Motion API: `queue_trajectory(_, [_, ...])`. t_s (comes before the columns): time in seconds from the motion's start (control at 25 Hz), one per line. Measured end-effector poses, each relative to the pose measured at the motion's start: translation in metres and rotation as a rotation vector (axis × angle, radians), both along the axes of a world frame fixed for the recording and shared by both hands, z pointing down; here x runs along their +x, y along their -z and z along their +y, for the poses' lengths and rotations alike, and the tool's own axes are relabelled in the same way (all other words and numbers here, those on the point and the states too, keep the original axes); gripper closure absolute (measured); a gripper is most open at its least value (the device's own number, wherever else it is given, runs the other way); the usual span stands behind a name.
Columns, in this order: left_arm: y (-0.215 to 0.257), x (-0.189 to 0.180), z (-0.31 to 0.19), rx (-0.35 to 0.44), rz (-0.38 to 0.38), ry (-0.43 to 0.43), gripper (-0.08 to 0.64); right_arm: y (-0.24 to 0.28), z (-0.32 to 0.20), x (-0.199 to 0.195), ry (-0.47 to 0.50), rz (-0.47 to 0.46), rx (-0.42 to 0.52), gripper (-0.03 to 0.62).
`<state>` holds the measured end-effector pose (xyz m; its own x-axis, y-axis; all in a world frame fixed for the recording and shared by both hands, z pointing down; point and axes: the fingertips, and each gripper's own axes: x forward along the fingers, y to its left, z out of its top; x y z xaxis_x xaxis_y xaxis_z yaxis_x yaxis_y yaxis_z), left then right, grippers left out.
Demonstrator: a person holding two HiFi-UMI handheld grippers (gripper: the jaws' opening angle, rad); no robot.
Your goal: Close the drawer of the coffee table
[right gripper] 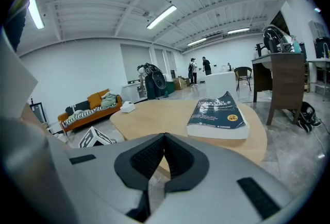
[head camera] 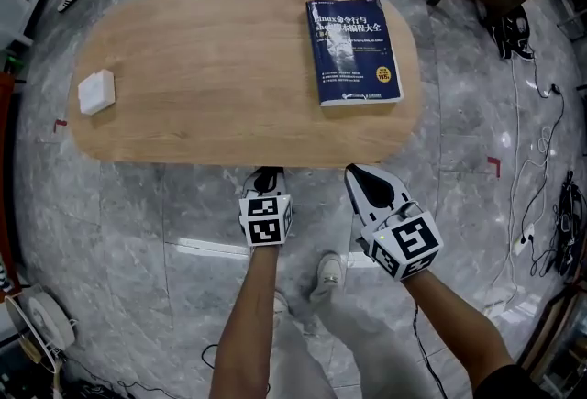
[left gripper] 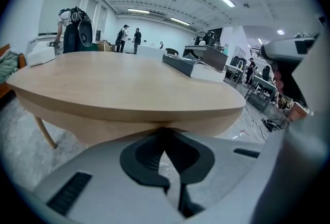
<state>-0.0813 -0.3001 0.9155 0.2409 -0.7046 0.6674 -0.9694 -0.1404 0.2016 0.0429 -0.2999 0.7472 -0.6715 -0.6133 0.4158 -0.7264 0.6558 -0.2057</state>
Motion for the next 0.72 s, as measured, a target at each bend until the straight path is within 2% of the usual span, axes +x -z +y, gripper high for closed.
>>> queue_trajectory(0.72, [0.0013,-0.0019,-0.0092,-0.003,0.017,-0.023,0.558,-0.0074,0.0051,-0.0019,-0.012,0.01,-0.018,0.581])
